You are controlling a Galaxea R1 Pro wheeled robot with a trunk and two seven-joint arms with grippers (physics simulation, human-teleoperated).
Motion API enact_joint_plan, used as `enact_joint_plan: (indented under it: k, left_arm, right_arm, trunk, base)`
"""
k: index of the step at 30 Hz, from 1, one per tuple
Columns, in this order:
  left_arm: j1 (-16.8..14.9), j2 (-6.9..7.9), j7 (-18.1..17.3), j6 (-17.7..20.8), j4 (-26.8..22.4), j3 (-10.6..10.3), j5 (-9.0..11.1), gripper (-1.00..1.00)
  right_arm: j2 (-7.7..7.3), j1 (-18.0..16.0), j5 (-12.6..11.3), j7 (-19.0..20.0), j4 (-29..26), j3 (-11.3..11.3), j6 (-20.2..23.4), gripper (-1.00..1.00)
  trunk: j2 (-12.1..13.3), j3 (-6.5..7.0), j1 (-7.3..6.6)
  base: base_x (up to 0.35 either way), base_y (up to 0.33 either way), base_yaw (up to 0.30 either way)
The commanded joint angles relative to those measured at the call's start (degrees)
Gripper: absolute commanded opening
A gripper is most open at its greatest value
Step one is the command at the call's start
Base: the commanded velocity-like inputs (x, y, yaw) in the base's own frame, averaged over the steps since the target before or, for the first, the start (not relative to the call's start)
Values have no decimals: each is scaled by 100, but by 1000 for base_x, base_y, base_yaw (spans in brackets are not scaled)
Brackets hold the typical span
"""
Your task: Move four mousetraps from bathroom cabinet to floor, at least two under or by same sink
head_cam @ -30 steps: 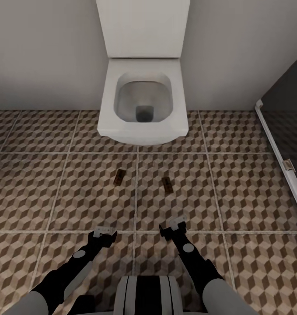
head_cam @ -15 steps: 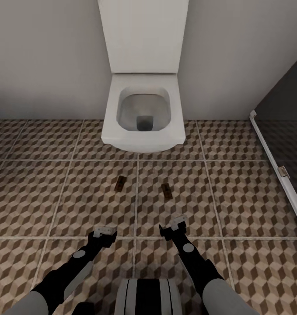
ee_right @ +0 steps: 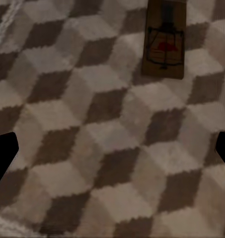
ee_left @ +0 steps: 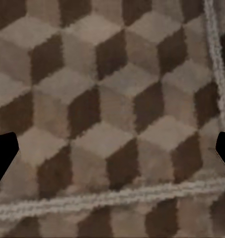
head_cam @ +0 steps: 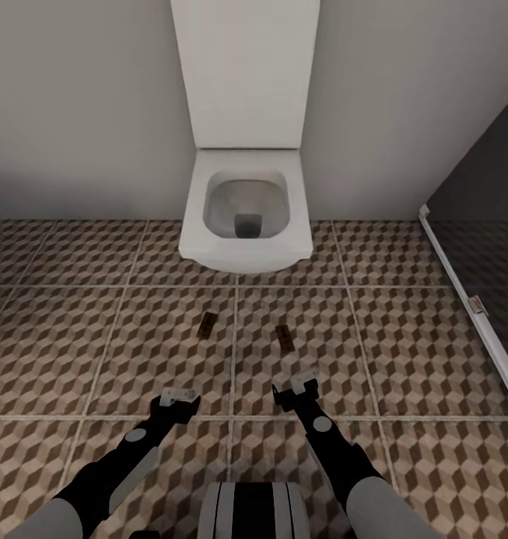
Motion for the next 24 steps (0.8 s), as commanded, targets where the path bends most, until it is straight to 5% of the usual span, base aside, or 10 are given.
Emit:
enact_joint_plan:
  k: [1, 24]
  left_arm:
    - [-4, 8, 54, -1, -10, -42, 52, 100]
    - [-6, -7, 54, -1, 1, -42, 52, 100]
  right_arm:
    - [1, -1, 42, 2, 1, -8, -13, 100]
    - [1, -1, 42, 2, 1, -8, -13, 100]
  trunk:
    - [0, 20, -3]
    - [31, 529, -62]
  base:
    - [0, 0, 0]
    - [0, 0, 0]
